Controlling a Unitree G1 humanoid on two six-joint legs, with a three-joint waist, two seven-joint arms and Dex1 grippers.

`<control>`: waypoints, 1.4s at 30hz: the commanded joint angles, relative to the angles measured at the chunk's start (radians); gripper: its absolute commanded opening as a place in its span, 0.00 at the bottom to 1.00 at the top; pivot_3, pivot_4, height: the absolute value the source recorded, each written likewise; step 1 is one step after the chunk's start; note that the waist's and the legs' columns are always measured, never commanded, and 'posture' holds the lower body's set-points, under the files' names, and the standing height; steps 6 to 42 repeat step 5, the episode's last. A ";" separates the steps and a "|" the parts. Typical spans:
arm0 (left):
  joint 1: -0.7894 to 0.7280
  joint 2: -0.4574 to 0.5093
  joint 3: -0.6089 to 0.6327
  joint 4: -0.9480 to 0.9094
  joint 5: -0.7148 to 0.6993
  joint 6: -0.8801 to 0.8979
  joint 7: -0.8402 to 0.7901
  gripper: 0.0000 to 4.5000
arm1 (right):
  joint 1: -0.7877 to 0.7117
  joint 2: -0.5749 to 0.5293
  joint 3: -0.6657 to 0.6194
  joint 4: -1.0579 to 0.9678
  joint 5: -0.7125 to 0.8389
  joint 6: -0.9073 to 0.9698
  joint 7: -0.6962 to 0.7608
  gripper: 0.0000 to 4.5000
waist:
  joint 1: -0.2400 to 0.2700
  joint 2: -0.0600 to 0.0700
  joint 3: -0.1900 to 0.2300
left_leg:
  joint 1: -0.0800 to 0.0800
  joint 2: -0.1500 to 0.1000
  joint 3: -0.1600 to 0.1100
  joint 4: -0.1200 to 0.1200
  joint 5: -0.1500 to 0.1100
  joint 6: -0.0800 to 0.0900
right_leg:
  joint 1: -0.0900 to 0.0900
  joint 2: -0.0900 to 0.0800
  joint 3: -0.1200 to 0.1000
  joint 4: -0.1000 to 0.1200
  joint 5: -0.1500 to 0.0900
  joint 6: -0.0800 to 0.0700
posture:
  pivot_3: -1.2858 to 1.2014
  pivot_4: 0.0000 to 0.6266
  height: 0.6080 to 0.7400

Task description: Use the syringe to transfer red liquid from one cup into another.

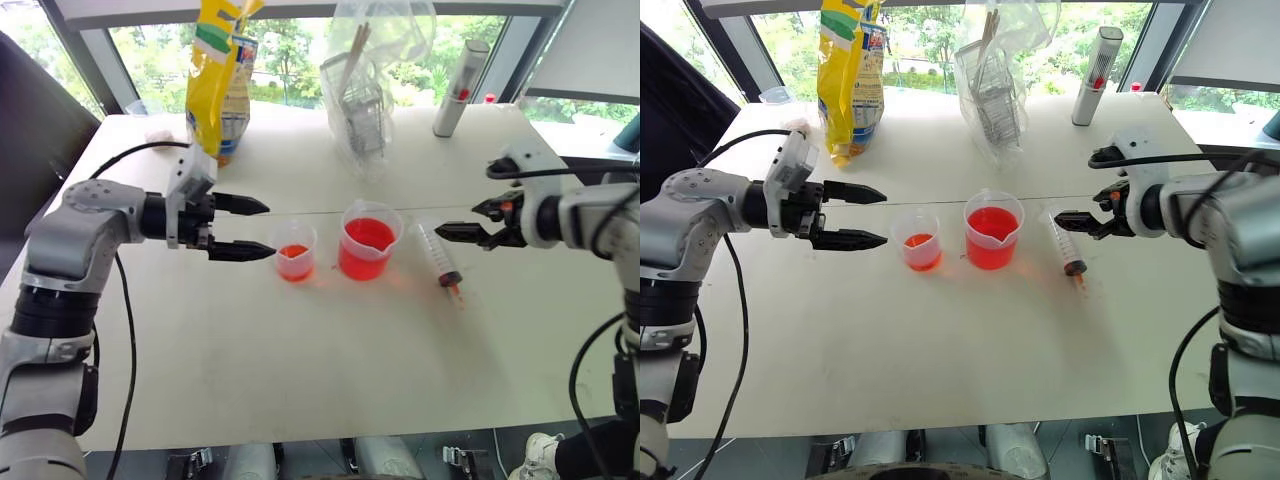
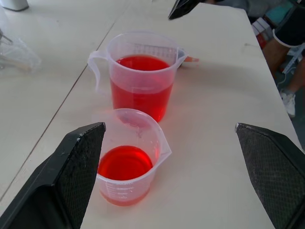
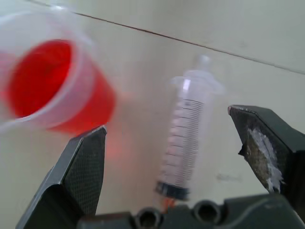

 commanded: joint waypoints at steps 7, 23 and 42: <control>-0.003 0.045 0.036 -0.031 -0.034 0.009 -0.001 1.00 | 0.139 -0.098 -0.255 -0.262 0.174 0.000 0.110 0.99 | 0.001 -0.001 0.000 | 0.002 0.000 0.000 0.000 0.000 0.000 | 0.003 -0.001 -0.001 -0.001 0.000 0.000 | 0.52 0.24 0.99; -0.003 0.045 0.036 -0.031 -0.034 0.009 -0.001 1.00 | 0.139 -0.098 -0.255 -0.262 0.174 0.000 0.110 0.99 | 0.001 -0.001 0.000 | 0.002 0.000 0.000 0.000 0.000 0.000 | 0.003 -0.001 -0.001 -0.001 0.000 0.000 | 0.52 0.24 0.99; -0.003 0.045 0.036 -0.031 -0.034 0.009 -0.001 1.00 | 0.139 -0.098 -0.255 -0.262 0.174 0.000 0.110 0.99 | 0.001 -0.001 0.000 | 0.002 0.000 0.000 0.000 0.000 0.000 | 0.003 -0.001 -0.001 -0.001 0.000 0.000 | 0.52 0.24 0.99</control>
